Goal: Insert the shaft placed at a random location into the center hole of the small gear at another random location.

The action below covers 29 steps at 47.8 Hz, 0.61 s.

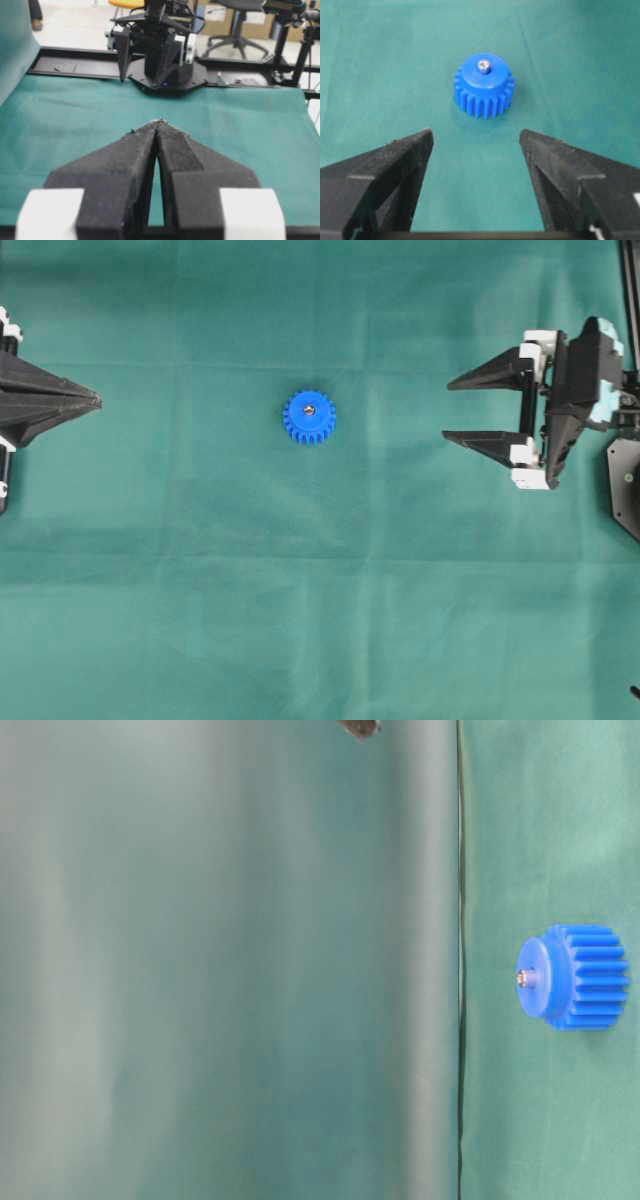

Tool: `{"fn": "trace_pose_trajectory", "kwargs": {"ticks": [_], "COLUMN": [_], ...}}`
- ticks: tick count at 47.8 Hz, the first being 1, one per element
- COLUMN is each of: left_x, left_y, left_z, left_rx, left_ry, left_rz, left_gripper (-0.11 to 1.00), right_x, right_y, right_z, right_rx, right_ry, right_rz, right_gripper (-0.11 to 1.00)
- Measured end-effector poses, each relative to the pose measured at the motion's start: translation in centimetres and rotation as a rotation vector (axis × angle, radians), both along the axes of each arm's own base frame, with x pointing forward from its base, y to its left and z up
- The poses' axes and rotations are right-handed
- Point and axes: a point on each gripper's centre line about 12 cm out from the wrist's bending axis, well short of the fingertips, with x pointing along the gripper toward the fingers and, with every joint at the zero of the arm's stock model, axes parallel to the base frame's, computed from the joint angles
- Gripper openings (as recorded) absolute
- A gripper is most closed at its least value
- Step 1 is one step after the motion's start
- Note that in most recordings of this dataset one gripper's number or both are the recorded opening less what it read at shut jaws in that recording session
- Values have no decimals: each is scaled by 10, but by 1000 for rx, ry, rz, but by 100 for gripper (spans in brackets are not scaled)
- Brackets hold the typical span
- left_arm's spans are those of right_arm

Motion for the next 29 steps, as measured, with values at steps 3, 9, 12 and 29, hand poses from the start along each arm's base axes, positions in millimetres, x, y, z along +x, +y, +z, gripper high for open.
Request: {"fn": "trace_pose_trajectory", "kwargs": {"ticks": [3,9,12,29], "left_x": [0,0,0,0], "left_y": [0,0,0,0], "left_z": [-1,-1,-1,-2], "left_rx": [0,0,-2,-2], "left_ry": [2,2,1,5], "left_rz": [2,2,1,1], "left_gripper": [-1,-1,-1,-1], "right_x": [-1,-2,-2,-1], "right_y": [1,1,1,1], "right_z": [2,2,2,2], "right_rx": [-1,-1,-1,-1], "right_ry": [-8,-9,-9,-9], "right_rz": [2,2,3,5], "right_gripper": [74,74,74,74]}}
